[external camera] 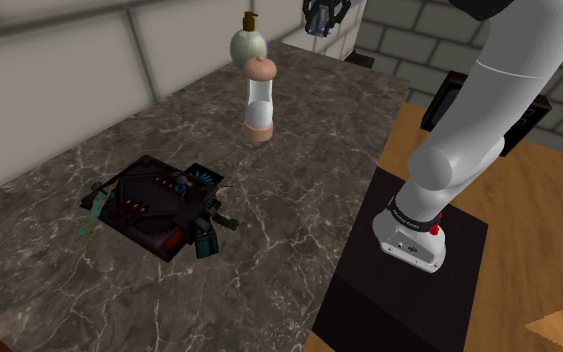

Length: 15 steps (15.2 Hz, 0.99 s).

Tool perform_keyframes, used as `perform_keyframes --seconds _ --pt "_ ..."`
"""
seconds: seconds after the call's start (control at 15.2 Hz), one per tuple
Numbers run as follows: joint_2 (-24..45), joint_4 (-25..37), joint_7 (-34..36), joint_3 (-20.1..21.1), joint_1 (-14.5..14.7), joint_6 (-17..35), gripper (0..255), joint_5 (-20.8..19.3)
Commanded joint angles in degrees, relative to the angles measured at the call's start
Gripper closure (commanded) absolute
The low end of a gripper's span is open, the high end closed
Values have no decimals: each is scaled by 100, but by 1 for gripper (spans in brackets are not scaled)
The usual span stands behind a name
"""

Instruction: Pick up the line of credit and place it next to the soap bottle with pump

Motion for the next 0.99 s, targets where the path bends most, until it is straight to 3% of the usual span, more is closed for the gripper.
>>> perform_keyframes --seconds 0.0,0.92 --pt "-28 -183 -63 3 10 146 255 -22" --pt "-41 -1242 -466 30 64 1116 255 -86"
